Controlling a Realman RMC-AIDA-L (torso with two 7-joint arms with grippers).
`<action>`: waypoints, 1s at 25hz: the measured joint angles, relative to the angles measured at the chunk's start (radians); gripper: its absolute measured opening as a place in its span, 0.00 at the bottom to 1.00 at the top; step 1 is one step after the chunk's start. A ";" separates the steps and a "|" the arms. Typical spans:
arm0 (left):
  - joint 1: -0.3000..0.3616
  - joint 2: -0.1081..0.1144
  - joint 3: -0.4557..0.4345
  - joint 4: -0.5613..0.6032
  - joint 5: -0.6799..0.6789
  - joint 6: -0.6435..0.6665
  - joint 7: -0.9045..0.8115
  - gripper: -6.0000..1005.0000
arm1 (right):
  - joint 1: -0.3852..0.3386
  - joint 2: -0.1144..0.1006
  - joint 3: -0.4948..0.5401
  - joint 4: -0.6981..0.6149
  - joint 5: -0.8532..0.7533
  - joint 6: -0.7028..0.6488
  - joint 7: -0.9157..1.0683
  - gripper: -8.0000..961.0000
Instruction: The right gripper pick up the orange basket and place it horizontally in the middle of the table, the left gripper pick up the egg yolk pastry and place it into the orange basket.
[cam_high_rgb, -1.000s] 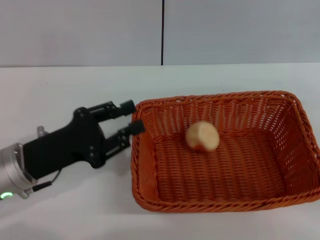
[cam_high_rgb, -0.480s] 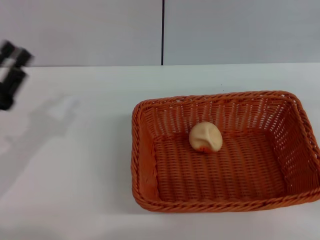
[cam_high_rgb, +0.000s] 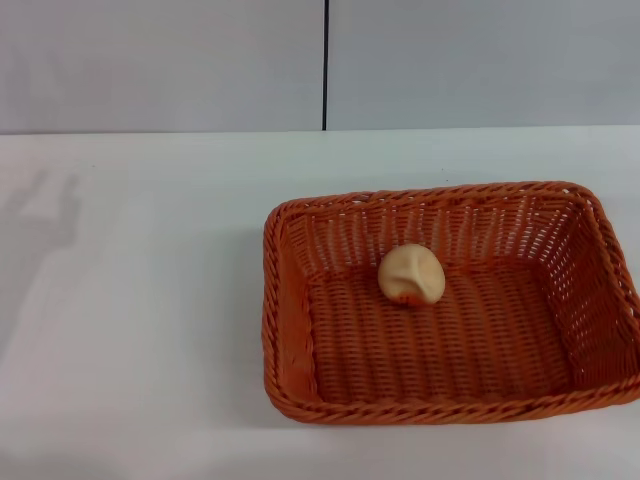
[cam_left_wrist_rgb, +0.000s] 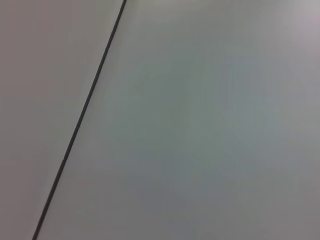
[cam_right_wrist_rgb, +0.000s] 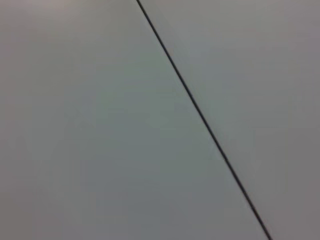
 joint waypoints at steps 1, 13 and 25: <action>-0.004 0.000 0.000 0.000 -0.001 0.000 0.000 0.42 | 0.000 0.000 0.000 0.000 0.000 0.000 0.000 0.52; -0.021 0.000 -0.002 0.010 -0.046 -0.001 0.001 0.08 | 0.025 -0.013 0.093 -0.017 0.001 0.029 -0.037 0.52; -0.009 0.000 -0.002 0.013 -0.057 -0.031 -0.008 0.01 | 0.084 -0.016 0.228 -0.013 0.003 0.060 -0.035 0.52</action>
